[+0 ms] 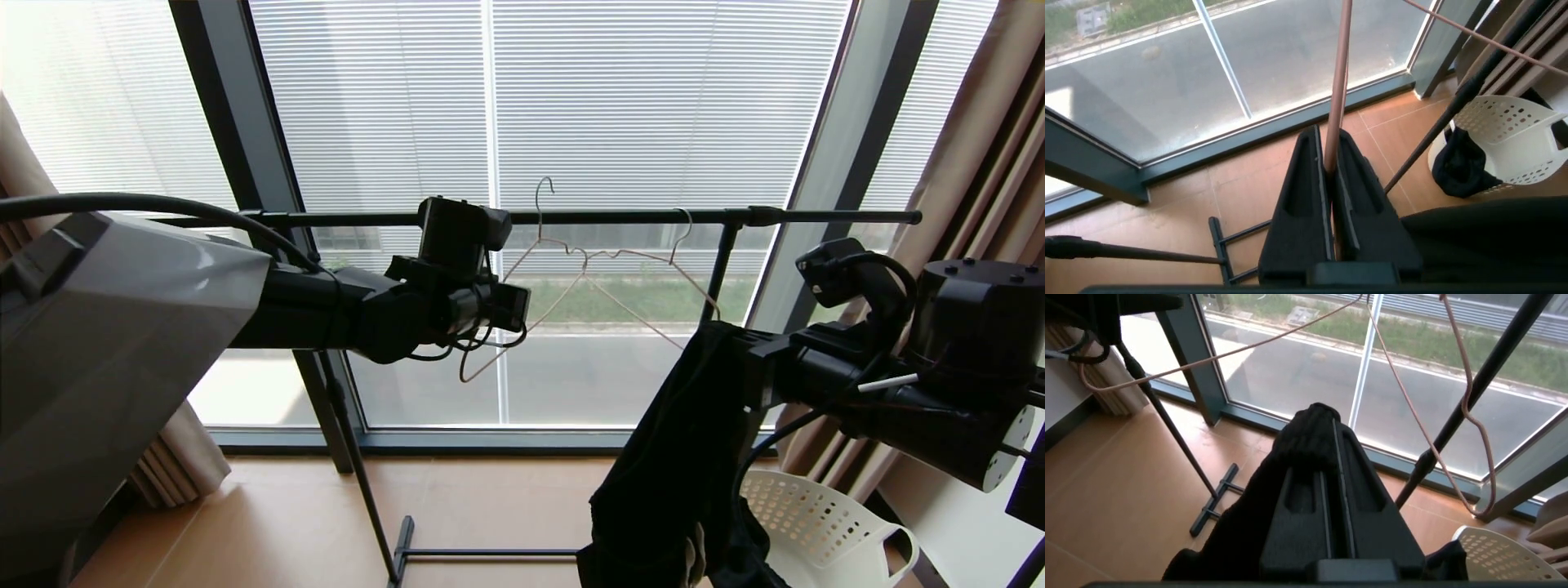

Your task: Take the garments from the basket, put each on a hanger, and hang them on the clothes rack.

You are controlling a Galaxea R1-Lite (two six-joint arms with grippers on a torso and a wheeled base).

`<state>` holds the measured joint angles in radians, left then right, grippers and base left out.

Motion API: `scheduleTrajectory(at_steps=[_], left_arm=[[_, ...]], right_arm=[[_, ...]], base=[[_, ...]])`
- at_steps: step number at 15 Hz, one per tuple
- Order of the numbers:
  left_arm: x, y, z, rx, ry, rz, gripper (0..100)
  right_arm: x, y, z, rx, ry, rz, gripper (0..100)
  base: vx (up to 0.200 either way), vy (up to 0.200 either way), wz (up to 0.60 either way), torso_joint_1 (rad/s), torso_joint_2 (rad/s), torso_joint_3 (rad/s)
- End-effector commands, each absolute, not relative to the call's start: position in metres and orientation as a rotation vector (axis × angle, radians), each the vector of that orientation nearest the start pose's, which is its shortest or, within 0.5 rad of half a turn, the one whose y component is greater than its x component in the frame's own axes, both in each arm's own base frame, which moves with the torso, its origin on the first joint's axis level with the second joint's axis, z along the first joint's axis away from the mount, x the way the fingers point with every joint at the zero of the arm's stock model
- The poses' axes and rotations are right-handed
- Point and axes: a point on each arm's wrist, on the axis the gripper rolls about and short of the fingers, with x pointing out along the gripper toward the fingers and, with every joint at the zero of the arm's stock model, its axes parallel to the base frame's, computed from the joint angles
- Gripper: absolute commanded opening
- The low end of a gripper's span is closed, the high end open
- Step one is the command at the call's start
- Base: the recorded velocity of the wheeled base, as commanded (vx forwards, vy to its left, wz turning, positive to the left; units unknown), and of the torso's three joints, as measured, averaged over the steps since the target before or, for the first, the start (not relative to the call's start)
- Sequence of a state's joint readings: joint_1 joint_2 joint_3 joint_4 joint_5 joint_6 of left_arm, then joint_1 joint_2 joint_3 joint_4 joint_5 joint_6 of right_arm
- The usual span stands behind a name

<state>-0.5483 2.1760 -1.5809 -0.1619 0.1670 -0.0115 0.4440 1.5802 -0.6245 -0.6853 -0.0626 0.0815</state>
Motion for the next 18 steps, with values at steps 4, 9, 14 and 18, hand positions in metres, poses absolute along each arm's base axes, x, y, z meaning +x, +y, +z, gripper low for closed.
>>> scheduleTrajectory(at_steps=[4,9,14,18], left_arm=[[0.343,-0.207,0.192,0.128,0.384,-0.380,0],[0.254,-0.154,0.181,0.104,0.339,-0.443,0],[0.196,-0.121,0.136,0.043,0.216,-0.605,0],[0.164,-0.095,0.111,0.013,0.189,-0.742,0]], right_arm=[[0.238,0.112,0.172,0.008,0.285,0.367,0],[0.231,0.114,0.177,-0.123,0.247,0.332,0],[0.250,0.120,0.182,-0.309,0.216,0.163,0],[0.266,0.137,0.186,-0.370,0.221,0.116,0]], base=[[0.000,0.000,0.00,0.000,0.00,0.000],[0.000,0.000,0.00,0.000,0.00,0.000],[0.000,0.000,0.00,0.000,0.00,0.000],[0.000,0.000,0.00,0.000,0.00,0.000]])
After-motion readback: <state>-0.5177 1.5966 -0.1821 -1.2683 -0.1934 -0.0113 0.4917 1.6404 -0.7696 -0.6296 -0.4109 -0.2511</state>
